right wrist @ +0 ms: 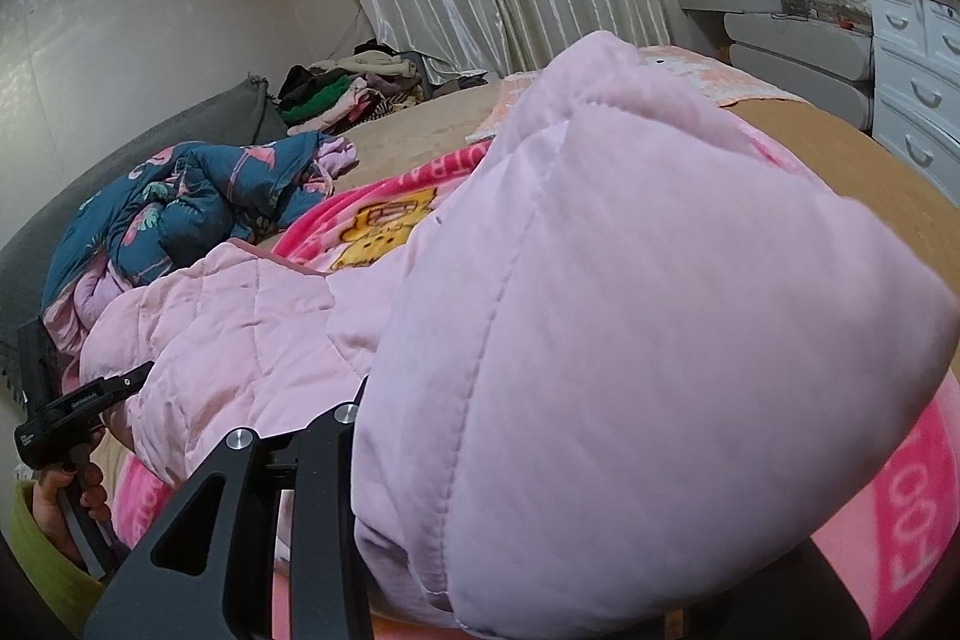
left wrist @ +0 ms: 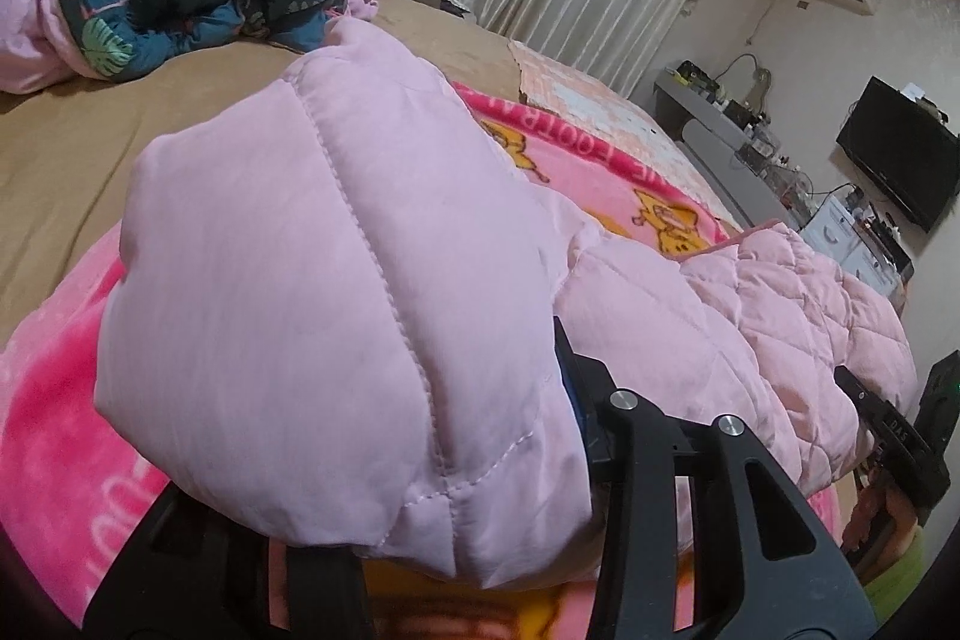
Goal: Fold large clothes
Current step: 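Lay the folded half down and open both tools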
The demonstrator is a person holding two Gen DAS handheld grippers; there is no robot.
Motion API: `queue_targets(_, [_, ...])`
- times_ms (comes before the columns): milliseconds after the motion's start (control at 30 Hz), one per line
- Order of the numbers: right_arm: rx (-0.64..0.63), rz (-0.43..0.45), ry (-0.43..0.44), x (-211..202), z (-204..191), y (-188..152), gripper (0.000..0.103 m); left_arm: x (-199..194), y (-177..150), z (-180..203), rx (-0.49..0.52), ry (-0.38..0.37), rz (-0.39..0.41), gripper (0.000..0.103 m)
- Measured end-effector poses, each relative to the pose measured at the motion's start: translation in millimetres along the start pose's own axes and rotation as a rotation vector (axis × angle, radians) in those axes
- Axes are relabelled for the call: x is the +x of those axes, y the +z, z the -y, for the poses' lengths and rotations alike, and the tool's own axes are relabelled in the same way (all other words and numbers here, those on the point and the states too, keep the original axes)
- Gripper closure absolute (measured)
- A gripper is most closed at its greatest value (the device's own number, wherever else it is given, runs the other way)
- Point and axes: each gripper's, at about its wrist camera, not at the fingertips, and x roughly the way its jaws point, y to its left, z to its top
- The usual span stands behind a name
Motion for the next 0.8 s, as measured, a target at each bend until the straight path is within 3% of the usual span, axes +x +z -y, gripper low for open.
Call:
queue_targets(500, [0.084,-0.084,-0.035,-10,28,-47,0.066,-6,-29,-2,0.043,0.078,-0.055,0.066])
queue_targets(667, [0.192,-0.135,-0.037,-5,47,-61,0.05,-6,-39,-5,0.033,0.115,-0.083,0.052])
queue_targets(800, [0.27,-0.18,-0.04,-6,61,-73,0.023,-10,-47,-12,0.0,0.133,-0.101,0.037])
